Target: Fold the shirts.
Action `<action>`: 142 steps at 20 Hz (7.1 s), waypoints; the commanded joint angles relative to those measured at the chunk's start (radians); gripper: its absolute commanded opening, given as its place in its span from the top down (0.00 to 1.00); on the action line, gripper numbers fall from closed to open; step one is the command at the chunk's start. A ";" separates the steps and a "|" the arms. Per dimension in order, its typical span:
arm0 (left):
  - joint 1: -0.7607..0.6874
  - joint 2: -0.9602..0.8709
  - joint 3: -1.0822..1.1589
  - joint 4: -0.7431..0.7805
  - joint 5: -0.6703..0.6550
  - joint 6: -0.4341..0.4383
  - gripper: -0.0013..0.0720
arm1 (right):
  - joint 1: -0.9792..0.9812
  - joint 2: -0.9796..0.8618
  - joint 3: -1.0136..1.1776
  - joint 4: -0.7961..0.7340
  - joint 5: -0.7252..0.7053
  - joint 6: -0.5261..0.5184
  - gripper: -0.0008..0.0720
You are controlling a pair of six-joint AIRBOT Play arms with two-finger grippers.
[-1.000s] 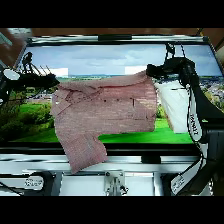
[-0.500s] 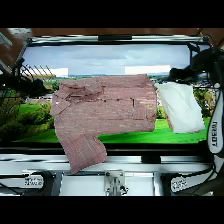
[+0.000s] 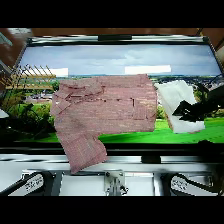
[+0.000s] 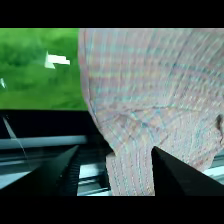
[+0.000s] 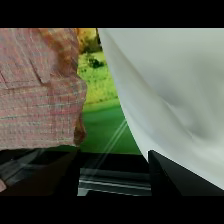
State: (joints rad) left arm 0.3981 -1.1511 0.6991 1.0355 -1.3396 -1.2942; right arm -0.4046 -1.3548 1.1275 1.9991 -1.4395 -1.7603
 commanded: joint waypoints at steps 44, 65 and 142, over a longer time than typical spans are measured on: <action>-0.056 -0.111 0.006 -0.105 0.202 0.037 0.95 | 0.303 -0.056 -0.238 0.113 0.560 -0.003 0.92; -0.058 -0.110 0.006 -0.113 0.187 0.037 0.94 | 0.146 0.081 -0.498 0.298 0.338 -0.179 0.30; -0.054 0.523 1.014 0.057 -0.383 -0.079 0.95 | 0.215 0.556 0.567 0.063 -0.387 0.072 0.92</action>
State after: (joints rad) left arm 0.3439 -0.6094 1.8683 1.0851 -1.6279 -1.4048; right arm -0.1898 -0.7136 1.7447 2.0449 -1.6917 -1.7008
